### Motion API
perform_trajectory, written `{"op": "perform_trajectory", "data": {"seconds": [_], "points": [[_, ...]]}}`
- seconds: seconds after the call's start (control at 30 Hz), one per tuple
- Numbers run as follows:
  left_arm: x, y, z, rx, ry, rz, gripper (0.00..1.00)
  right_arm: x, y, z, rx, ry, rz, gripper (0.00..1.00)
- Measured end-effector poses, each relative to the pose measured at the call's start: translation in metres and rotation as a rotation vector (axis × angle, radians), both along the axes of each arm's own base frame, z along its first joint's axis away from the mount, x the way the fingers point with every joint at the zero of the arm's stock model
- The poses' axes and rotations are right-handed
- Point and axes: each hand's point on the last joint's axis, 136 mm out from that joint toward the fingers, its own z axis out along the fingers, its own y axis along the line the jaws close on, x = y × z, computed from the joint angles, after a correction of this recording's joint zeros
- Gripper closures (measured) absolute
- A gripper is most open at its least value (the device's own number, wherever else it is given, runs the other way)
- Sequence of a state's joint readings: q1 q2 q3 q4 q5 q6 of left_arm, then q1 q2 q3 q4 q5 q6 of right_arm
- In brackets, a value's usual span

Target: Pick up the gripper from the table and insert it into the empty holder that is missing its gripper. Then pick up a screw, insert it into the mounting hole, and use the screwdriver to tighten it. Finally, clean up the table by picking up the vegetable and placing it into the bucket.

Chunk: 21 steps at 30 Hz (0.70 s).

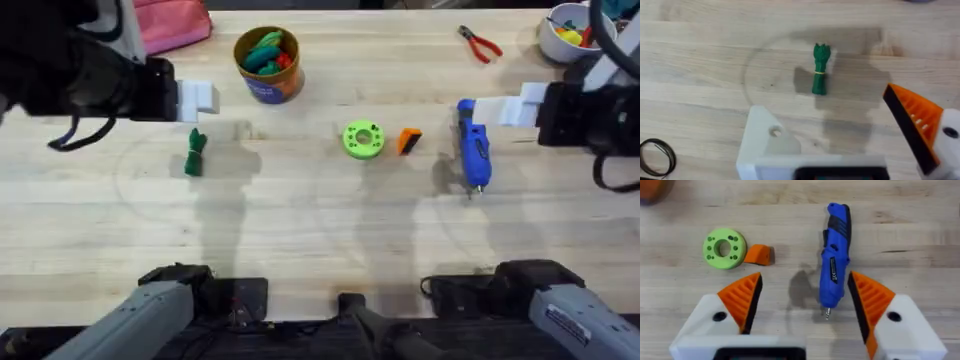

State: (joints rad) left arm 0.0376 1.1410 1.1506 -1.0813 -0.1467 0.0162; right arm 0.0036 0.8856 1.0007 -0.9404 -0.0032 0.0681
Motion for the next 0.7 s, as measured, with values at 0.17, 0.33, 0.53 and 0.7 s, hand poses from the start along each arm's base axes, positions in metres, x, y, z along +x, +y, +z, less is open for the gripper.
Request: {"op": "perform_trajectory", "data": {"seconds": [0.17, 0.33, 0.53, 0.7], "points": [[0.005, -0.002, -0.015, -0.017, 0.057, -0.006, 0.016, 0.003, 0.000, -0.005, 0.006, 0.031, -0.008, 0.007], [0.002, 0.000, -0.022, -0.050, 0.091, 0.001, 0.015, 0.004, 0.000, -0.010, 0.007, 0.052, -0.010, 0.009], [0.000, 0.027, -0.039, -0.108, 0.154, 0.034, 0.015, 0.004, 0.000, -0.010, 0.008, 0.054, -0.012, 0.009], [0.012, 0.050, -0.067, -0.131, 0.218, 0.042, 0.015, 0.004, 0.000, -0.010, 0.008, 0.054, -0.012, 0.008]]}}
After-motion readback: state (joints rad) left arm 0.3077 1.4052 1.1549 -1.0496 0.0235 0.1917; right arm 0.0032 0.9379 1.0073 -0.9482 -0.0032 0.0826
